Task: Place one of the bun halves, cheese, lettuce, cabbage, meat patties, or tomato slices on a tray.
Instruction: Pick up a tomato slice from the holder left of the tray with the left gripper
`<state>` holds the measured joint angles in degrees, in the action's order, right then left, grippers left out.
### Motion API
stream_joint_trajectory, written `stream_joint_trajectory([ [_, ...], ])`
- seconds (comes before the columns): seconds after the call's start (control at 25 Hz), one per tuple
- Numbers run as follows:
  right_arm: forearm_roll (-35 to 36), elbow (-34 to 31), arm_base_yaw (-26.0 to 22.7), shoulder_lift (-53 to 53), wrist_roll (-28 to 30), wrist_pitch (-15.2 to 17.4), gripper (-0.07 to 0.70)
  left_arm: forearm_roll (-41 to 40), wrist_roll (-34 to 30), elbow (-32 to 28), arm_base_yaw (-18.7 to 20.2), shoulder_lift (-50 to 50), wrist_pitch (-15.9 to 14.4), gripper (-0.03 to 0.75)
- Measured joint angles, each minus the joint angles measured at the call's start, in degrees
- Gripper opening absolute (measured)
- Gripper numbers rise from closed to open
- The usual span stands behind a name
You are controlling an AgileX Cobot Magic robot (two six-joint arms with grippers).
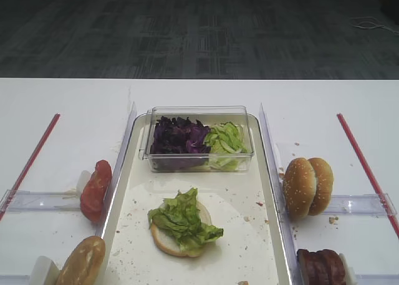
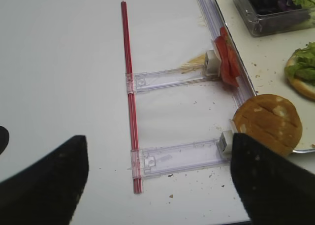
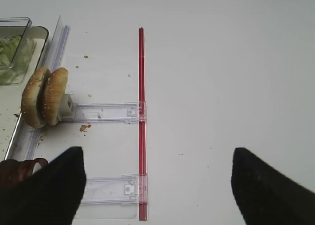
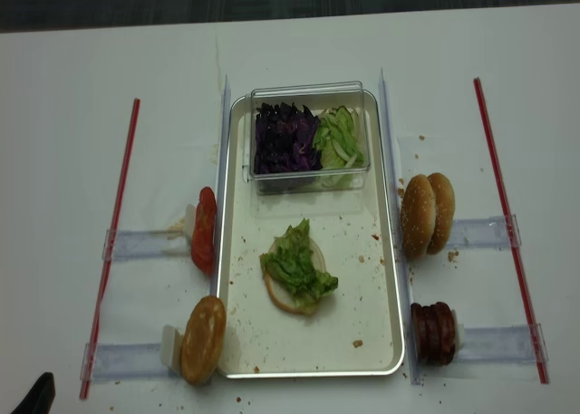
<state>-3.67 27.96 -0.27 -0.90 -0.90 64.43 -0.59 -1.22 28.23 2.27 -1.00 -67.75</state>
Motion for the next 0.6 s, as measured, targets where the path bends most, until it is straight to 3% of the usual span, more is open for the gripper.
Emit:
stream_joint_trajectory([
  [0.6,0.0,0.0,0.0,0.0,0.0,0.0,0.631,0.59,-0.11,0.0,0.0,0.0,0.0,0.557],
])
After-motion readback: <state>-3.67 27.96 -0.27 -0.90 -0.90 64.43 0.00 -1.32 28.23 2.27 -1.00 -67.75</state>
